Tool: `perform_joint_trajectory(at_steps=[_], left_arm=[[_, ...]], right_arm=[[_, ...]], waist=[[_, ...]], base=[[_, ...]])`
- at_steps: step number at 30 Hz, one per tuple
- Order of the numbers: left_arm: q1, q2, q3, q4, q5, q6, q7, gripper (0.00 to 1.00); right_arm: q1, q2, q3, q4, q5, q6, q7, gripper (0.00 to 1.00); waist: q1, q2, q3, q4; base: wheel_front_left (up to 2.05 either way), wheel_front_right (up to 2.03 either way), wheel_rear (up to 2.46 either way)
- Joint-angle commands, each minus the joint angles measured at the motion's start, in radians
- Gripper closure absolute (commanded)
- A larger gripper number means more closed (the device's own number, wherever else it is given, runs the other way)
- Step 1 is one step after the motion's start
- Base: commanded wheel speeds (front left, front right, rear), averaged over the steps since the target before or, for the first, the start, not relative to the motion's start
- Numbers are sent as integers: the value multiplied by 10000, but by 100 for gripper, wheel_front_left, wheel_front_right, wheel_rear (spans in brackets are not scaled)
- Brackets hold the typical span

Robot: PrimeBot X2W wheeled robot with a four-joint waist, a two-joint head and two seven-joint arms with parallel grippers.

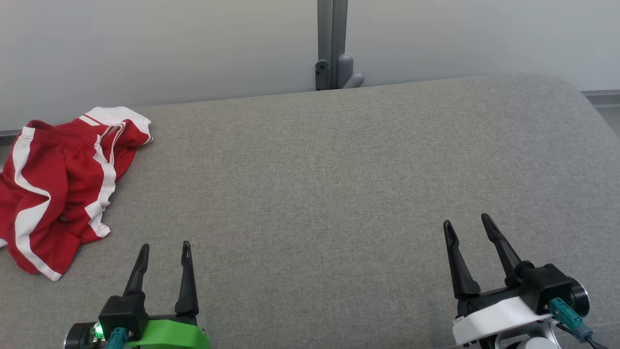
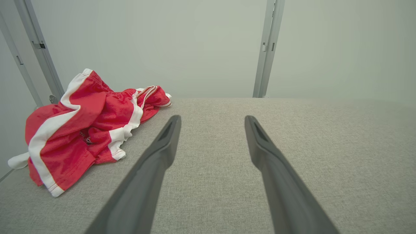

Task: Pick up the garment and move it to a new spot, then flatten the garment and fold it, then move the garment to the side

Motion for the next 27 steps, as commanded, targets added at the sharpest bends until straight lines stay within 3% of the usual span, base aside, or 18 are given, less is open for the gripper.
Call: perform_joint_trajectory(at_steps=[1, 27], left_arm=[[161, 2, 10, 8, 228, -32, -63, 0], [21, 0, 45, 204, 223, -29, -117, 0]], right_arm=[[135, -48, 38, -89, -202, 4, -99, 0], [100, -48, -107, -38, -319, 2, -167, 0]], waist=[[0, 97, -9, 4], [0, 100, 1, 118]], base=[[0, 0, 0], [0, 0, 0]])
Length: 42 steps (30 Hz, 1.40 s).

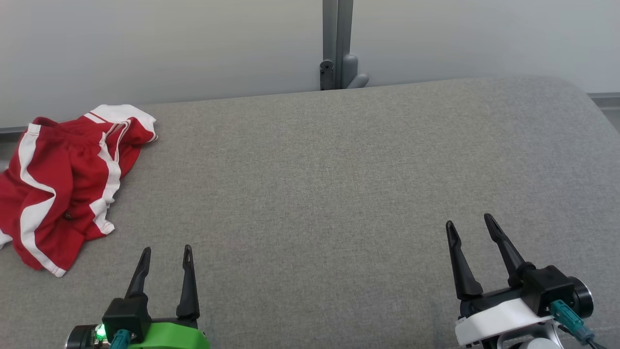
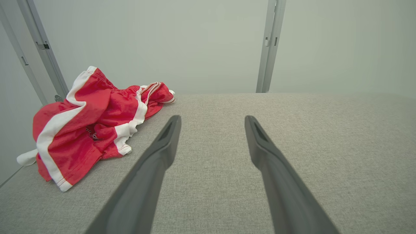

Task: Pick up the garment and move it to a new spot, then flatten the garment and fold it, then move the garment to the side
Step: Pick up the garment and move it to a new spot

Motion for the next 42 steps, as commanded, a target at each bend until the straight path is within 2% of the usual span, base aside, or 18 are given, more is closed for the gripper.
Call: perform_joint_trajectory(at_steps=[1, 6, 11, 19, 20, 21, 23, 24, 26, 36, 42], left_arm=[[-53, 5, 2, 25, -69, -11, -29, 0], [-148, 8, -52, 75, -20, -19, -29, 0], [-258, 8, -62, 63, 51, -21, -18, 0], [-261, 11, 29, 93, 175, -37, -18, 0], [-218, 14, 20, 134, 209, -93, -18, 0], [-218, 14, 20, 134, 209, -93, -18, 0], [-190, 12, 49, 118, 247, -116, -18, 0], [-186, 12, 57, 89, 268, -120, -18, 0], [-139, 12, 188, 6, 220, -73, -18, 0], [324, 4, 671, -796, -163, 360, -18, 0], [249, 6, 743, -816, 48, 224, -18, 0]], right_arm=[[24, -42, -15, 6, 54, 4, -38, 0], [83, -37, -31, 43, 210, 2, -38, 0], [95, -37, -32, 55, 380, 2, -38, 0], [188, -36, 72, 73, 542, 2, -38, 0], [210, -36, 63, 64, 544, 2, -38, 0], [210, -36, 63, 64, 544, 2, -38, 0], [177, -39, 78, 62, 552, 2, -38, 0], [189, -39, 42, 43, 602, 2, -38, 0], [188, -36, 161, 69, 643, 2, -38, 0], [-586, -45, 800, 437, 419, -1, -38, 0], [-547, -42, 684, 516, 369, -1, -38, 0]], waist=[[0, 101, 1, 26], [0, 101, -17, 336], [0, 101, -31, 1070], [0, 101, -55, 2990], [0, 101, -65, 3535], [0, 101, -65, 3535], [0, 101, -59, 4028], [0, 101, -50, 4539], [0, 101, -6, 4914], [0, 101, 417, 5196], [0, 101, 463, 5215]], base=[[0, 0, 0], [0, 0, 0], [0, 0, 0], [0, 0, 0], [0, 0, 0], [0, 0, 0], [0, 0, 0], [0, 0, 0], [0, 0, 0], [0, 0, 0], [0, 0, 0]])
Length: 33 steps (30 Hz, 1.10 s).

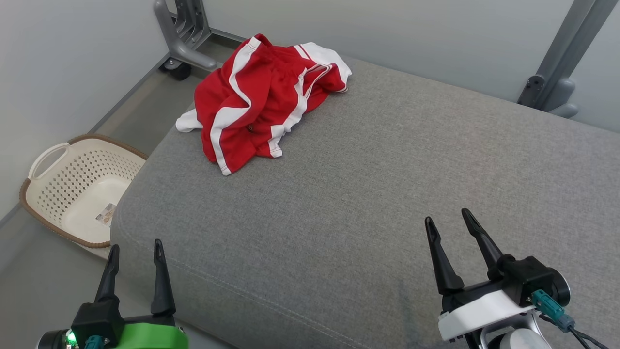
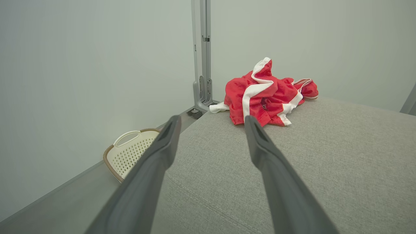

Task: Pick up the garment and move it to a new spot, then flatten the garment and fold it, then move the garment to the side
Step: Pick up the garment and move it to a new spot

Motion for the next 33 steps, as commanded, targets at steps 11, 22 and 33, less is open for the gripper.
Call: perform_joint_trajectory(at_steps=[11, 22, 33], left_arm=[[-2012, 534, 390, 415, -233, -770, -3, 0], [-6795, 2440, -246, 2155, -1192, -1331, 1602, 0], [-9287, 4305, -1656, 5112, -2975, -1345, 3346, 0]], right_arm=[[213, -38, -878, -331, -308, -5, -38, 0], [-759, -47, -1087, -571, -1075, -6, -38, 0], [-1613, -39, -1268, -855, -1299, -6, -38, 0]], waist=[[0, 100, 529, -191], [0, 100, 2381, -1762], [0, 100, 4100, -3703]], base=[[0, 0, 0], [0, 0, 0], [0, 0, 0]])
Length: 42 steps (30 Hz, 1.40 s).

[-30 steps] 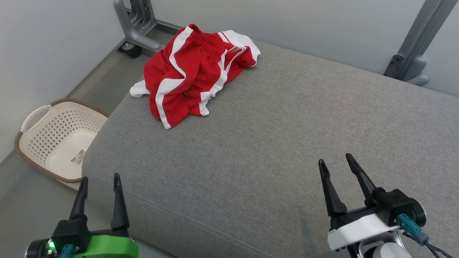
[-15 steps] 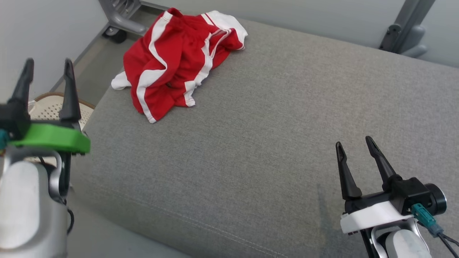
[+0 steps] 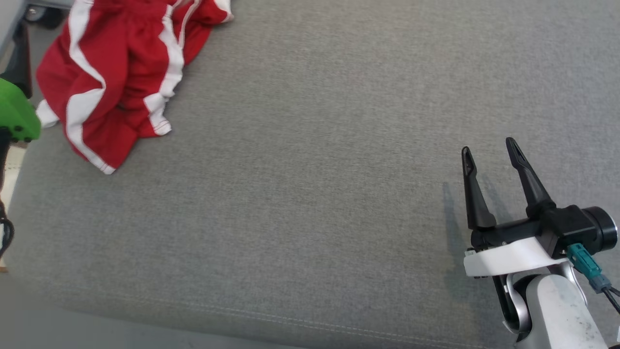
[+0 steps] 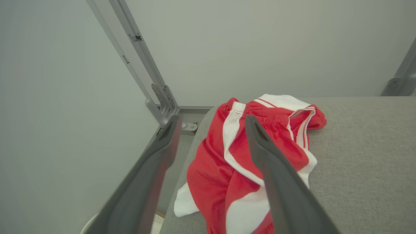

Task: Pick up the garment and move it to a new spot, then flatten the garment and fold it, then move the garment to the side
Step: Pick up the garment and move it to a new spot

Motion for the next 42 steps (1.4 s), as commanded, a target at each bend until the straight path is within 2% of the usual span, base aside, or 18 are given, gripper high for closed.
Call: perform_joint_trajectory(at_steps=[1, 5, 9, 15, 20, 24, 29, 30, 31, 32, 33, 36, 42], left_arm=[[-305, 313, -69, 410, -70, -9, 103, 0], [-586, 634, -197, 1377, -282, -9, 312, 0], [-811, 722, -194, 2069, -640, -10, 410, 0], [-1080, 923, -299, 2763, -797, 22, 694, 0], [-1362, 1112, -142, 3266, -742, 505, 366, 0], [-1487, 1181, -165, 3574, -660, 655, 157, 0], [-1531, 974, -231, 4013, -915, 453, 491, 0], [-1539, 912, -263, 4062, -958, 406, 552, 9], [-1546, 856, -290, 4092, -982, 376, 604, 49], [-1556, 845, -309, 4121, -1015, 353, 599, 80], [-1565, 840, -317, 4166, -1053, 340, 610, 100], [-1579, 742, -396, 4234, -1094, 250, 614, 100], [-1742, 972, -681, 4092, -893, 138, 41, 100]], right_arm=[[-200, -32, -34, -124, -56, -6, -37, 0], [-233, -32, -163, -338, -62, -6, -37, 0], [-249, -28, -246, -522, -104, -6, -38, 0], [-299, -29, -190, -630, -110, -6, -38, 0], [-305, -31, -108, -663, -92, -6, -38, 0], [-244, -31, -77, -643, -101, -6, -38, 0], [-247, -34, 10, -577, -63, -6, -38, 0], [-270, -33, 18, -571, -57, -6, -38, 0], [-288, -33, 31, -566, -52, -6, -38, 0], [-301, -33, 42, -558, -49, -6, -38, 0], [-308, -33, 64, -559, -42, -6, -38, 0], [-315, -33, 76, -565, -30, -6, -38, 0], [-327, -31, 45, -436, 108, -6, -38, 0]], waist=[[-1, 101, 1355, -1475], [-1, 101, 1763, -1921], [-1, 101, 2091, -2096], [-1, 101, 2374, -2159], [-1, 101, 2453, -2150], [-1, 101, 2396, -2098], [-1, 101, 2351, -2070], [-1, 101, 2352, -2072], [-1, 101, 2349, -2075], [-1, 101, 2350, -2083], [-1, 101, 2353, -2096], [-1, 101, 2330, -2134], [-1, 101, 1992, -2152]], base=[[0, 0, 0], [0, 0, 0], [0, 0, 0], [0, 0, 0], [0, 0, 0], [0, 0, 0], [0, 0, 0], [0, 0, 0], [0, 0, 0], [0, 0, 0], [0, 0, 0], [0, 0, 0], [0, 0, 0]])
